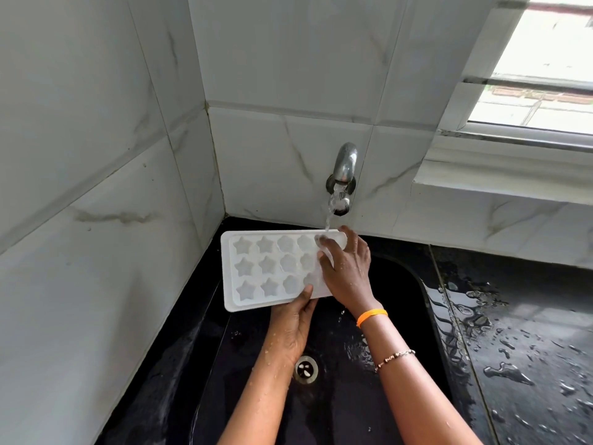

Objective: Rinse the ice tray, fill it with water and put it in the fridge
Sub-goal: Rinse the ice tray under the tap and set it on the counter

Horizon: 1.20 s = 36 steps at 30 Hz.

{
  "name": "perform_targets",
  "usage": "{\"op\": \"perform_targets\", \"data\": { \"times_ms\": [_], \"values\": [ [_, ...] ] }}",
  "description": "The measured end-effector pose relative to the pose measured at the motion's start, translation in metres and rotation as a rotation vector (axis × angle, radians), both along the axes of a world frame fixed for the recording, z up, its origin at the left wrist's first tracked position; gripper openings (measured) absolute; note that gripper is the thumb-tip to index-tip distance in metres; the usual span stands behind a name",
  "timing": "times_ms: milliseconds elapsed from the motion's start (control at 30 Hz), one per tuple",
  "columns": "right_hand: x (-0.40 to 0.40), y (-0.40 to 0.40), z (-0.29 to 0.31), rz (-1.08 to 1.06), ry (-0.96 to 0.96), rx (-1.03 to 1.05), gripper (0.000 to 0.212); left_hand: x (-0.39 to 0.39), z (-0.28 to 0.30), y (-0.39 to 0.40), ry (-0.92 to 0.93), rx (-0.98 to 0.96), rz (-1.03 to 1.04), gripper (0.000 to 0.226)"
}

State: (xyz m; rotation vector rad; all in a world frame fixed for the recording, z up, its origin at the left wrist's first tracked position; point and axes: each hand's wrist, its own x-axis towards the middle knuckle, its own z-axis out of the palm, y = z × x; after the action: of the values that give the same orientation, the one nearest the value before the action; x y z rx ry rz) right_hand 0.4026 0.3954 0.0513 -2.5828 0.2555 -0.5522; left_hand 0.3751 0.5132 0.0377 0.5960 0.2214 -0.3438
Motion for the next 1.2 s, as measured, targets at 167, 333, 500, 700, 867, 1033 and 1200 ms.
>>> {"op": "perform_targets", "data": {
  "times_ms": [167, 333, 500, 700, 867, 1033, 1200],
  "values": [
    [-0.001, -0.002, 0.0, -0.029, 0.073, 0.058, 0.026, 0.001, 0.001, 0.005, -0.047, -0.01, 0.001, 0.037],
    [-0.005, -0.001, -0.003, -0.101, 0.053, 0.056, 0.033, 0.001, -0.004, 0.008, -0.012, 0.007, -0.011, 0.035],
    [-0.006, -0.005, -0.007, -0.115, 0.142, 0.067, 0.035, 0.003, -0.005, 0.01, 0.012, -0.037, -0.002, 0.043],
    [0.002, -0.002, -0.001, -0.056, 0.144, 0.066, 0.037, 0.005, -0.005, 0.012, 0.015, -0.091, 0.011, 0.073],
    [0.004, -0.004, -0.003, -0.074, 0.175, 0.059, 0.036, 0.007, -0.009, 0.015, 0.014, -0.05, 0.018, 0.048],
    [-0.005, 0.004, -0.01, -0.032, 0.048, 0.102, 0.036, 0.008, -0.006, 0.014, 0.009, -0.054, 0.036, 0.065],
    [-0.016, 0.005, -0.022, -0.073, 0.088, 0.056, 0.03, 0.009, -0.007, 0.015, 0.002, -0.1, 0.049, 0.066]
  ]
}}
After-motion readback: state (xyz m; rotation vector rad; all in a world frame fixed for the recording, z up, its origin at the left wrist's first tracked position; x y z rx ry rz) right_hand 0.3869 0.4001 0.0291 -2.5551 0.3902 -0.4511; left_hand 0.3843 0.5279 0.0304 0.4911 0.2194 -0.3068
